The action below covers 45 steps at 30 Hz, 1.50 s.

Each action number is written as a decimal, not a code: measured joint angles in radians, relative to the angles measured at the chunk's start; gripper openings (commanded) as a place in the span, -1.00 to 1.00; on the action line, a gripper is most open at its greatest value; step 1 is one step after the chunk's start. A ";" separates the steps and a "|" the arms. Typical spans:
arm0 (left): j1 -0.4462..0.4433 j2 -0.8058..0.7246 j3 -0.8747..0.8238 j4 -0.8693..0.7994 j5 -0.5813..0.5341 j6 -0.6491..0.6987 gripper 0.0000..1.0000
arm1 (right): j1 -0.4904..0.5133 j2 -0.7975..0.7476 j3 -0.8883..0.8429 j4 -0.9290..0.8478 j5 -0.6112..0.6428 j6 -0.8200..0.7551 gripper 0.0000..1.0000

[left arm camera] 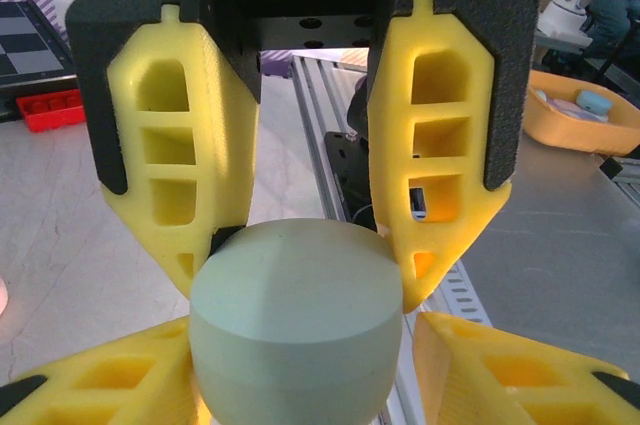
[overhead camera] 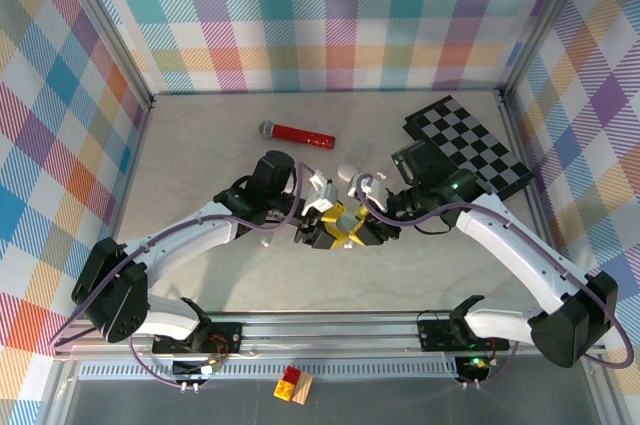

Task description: Insert the wireless bluetooth earbuds into the charging case

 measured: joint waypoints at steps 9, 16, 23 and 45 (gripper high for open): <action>0.000 0.002 0.000 -0.001 -0.004 -0.005 -0.22 | 0.000 0.000 0.000 -0.010 -0.002 -0.018 -0.33; 0.000 0.002 0.000 0.000 -0.005 -0.002 -0.26 | 0.000 -0.007 0.000 -0.004 0.016 -0.002 0.07; 0.000 0.002 0.000 0.000 -0.016 0.007 -0.28 | -0.018 -0.055 -0.010 0.025 0.061 0.037 0.16; 0.021 0.002 -0.003 0.016 -0.034 0.009 -0.27 | -0.114 -0.174 -0.059 0.165 0.148 0.138 0.35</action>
